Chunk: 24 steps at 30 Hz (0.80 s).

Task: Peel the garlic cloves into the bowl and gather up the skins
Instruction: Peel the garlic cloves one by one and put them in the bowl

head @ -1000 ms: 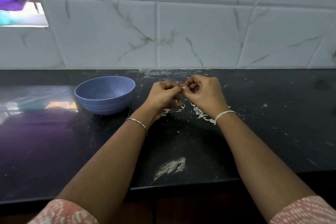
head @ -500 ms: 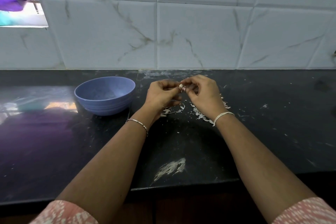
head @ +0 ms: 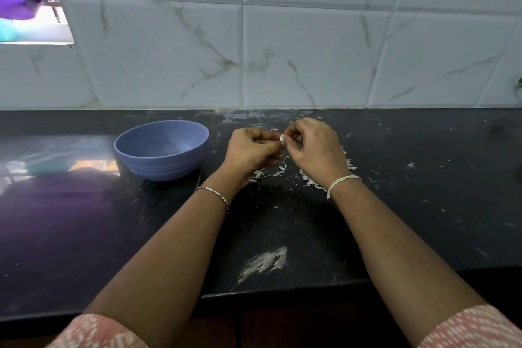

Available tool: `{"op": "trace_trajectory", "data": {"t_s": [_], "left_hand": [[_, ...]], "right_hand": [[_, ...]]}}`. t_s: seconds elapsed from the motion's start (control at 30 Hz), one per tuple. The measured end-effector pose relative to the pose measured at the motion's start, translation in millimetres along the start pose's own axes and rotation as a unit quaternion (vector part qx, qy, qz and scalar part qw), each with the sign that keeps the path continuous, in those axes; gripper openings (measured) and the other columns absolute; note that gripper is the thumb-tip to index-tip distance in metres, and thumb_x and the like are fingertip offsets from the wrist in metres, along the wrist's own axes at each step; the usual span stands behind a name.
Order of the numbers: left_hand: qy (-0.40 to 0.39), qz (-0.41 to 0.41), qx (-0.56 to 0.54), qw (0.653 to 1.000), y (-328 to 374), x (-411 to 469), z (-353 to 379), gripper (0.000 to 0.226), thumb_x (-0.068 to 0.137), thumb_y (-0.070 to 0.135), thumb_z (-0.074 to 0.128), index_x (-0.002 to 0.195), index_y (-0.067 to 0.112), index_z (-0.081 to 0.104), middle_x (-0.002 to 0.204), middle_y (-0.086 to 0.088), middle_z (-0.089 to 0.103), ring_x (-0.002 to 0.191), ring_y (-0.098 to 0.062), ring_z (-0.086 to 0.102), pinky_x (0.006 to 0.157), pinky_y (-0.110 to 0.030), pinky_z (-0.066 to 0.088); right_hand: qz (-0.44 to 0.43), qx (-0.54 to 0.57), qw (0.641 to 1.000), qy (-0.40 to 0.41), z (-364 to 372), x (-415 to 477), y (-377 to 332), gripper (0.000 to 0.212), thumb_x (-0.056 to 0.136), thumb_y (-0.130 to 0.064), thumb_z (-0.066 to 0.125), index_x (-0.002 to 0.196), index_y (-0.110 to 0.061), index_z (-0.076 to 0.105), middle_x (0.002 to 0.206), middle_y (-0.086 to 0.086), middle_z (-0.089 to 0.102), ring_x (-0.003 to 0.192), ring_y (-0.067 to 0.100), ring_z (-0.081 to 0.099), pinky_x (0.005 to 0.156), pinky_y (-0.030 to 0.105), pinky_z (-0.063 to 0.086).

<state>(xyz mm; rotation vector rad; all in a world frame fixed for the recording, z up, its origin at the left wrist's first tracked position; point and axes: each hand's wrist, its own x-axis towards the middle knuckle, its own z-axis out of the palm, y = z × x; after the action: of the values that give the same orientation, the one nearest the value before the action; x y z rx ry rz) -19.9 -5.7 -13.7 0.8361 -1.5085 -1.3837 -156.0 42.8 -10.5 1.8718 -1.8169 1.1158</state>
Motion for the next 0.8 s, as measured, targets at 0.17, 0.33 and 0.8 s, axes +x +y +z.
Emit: {"op": "trace_trajectory", "data": {"t_s": [0.17, 0.33, 0.8], "left_hand": [[0.010, -0.018, -0.010, 1.000, 3, -2, 2, 0.007, 0.081, 0.002, 0.075, 0.087, 0.003, 0.072, 0.070, -0.011, 0.071, 0.058, -0.015, 0.067, 0.055, -0.023, 0.055], [0.006, -0.029, -0.048, 0.998, 6, -4, 1, 0.008, 0.085, -0.002, 0.069, 0.092, 0.000, 0.069, 0.069, -0.007, 0.069, 0.056, -0.013, 0.067, 0.053, -0.022, 0.056], [-0.005, -0.024, -0.060, 0.998, 5, -4, 1, 0.007, 0.085, 0.002, 0.071, 0.088, 0.007, 0.069, 0.075, -0.007, 0.068, 0.058, -0.012, 0.064, 0.056, -0.024, 0.057]], "right_hand": [[0.008, -0.020, 0.999, -0.029, -1, 0, -2, 0.006, 0.091, -0.020, 0.058, 0.094, -0.015, 0.060, 0.096, 0.002, 0.059, 0.090, 0.020, 0.056, 0.078, 0.035, 0.047], [0.038, -0.025, 0.998, -0.032, -2, 0, 6, 0.011, 0.094, -0.019, 0.055, 0.098, -0.013, 0.065, 0.099, 0.003, 0.060, 0.093, 0.021, 0.057, 0.078, 0.028, 0.040], [0.242, 0.448, 0.859, -0.046, -9, 4, -4, 0.013, 0.083, 0.001, 0.072, 0.089, -0.009, 0.068, 0.077, 0.006, 0.067, 0.073, 0.012, 0.066, 0.070, 0.024, 0.057]]}}
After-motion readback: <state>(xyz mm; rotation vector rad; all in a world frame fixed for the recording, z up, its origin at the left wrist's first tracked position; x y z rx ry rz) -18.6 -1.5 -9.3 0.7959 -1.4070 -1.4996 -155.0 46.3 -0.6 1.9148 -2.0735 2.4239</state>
